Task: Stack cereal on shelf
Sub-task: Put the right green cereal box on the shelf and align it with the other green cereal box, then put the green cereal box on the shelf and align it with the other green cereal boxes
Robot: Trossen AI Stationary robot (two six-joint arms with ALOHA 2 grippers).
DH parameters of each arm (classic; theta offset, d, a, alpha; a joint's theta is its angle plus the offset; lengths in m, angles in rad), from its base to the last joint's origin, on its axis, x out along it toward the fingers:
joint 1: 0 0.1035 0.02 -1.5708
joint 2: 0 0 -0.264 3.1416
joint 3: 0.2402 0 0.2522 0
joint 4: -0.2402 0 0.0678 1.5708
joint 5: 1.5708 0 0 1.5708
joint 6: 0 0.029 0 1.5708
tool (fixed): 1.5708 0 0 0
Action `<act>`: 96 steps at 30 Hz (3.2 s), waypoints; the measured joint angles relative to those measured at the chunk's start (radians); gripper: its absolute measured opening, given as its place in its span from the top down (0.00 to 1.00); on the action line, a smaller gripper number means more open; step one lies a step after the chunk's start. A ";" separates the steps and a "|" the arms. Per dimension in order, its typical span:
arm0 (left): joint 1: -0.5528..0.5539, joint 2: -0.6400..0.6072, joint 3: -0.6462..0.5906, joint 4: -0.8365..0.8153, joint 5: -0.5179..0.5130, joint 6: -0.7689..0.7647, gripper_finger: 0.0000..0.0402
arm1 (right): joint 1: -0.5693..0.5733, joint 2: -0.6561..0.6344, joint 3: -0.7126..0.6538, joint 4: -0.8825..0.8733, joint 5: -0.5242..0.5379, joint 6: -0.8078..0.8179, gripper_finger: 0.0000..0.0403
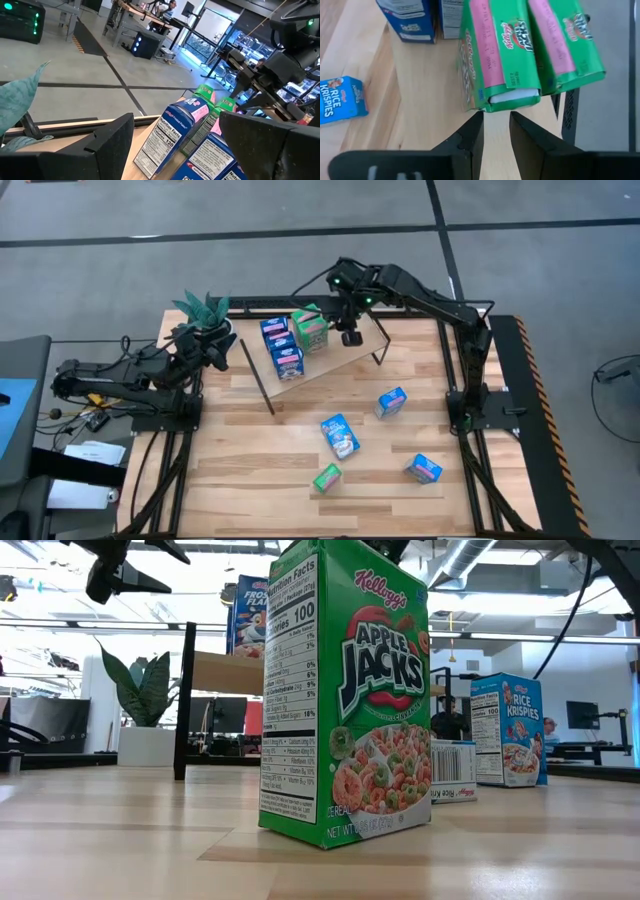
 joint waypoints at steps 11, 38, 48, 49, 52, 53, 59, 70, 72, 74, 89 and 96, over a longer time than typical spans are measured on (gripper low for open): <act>0.000 0.000 0.000 0.000 0.000 -0.009 0.30 | 0.025 -0.007 0.010 -0.054 0.090 0.011 0.71; 0.000 0.000 0.000 -0.007 0.060 0.044 0.30 | 0.583 -0.381 -0.351 -0.284 0.008 0.566 0.42; 0.000 0.000 0.000 -0.027 0.088 0.045 0.30 | 0.657 -0.248 -0.466 0.085 -0.047 0.512 0.30; 0.000 0.000 0.000 -0.030 0.089 0.044 0.30 | 0.656 -0.232 -0.466 0.113 -0.052 0.504 0.28; 0.000 -0.001 0.000 -0.046 0.129 0.045 0.30 | 0.656 -0.182 -0.467 0.187 -0.071 0.497 0.24; 0.000 0.000 0.000 -0.055 0.141 0.045 0.30 | 0.660 -0.165 -0.466 0.217 -0.072 0.496 0.22; 0.000 0.000 0.000 -0.101 0.204 0.046 0.30 | 0.703 -0.060 -0.466 0.294 -0.071 0.435 0.15; 0.000 0.000 0.000 -0.105 0.219 0.008 0.30 | 0.773 0.000 -0.465 0.358 -0.030 0.455 0.13; 0.000 0.000 0.000 -0.105 0.219 -0.014 0.30 | 0.776 0.000 -0.465 0.362 -0.014 0.460 0.13; 0.000 0.000 0.000 -0.106 0.218 -0.018 0.30 | 0.776 -0.001 -0.465 0.383 -0.012 0.485 0.13; 0.000 0.000 0.000 -0.122 0.217 -0.020 0.30 | 0.805 0.031 -0.465 0.429 0.018 0.536 0.13; 0.000 0.000 0.000 -0.126 0.216 -0.020 0.30 | 0.791 0.063 -0.467 0.423 -0.037 0.584 0.13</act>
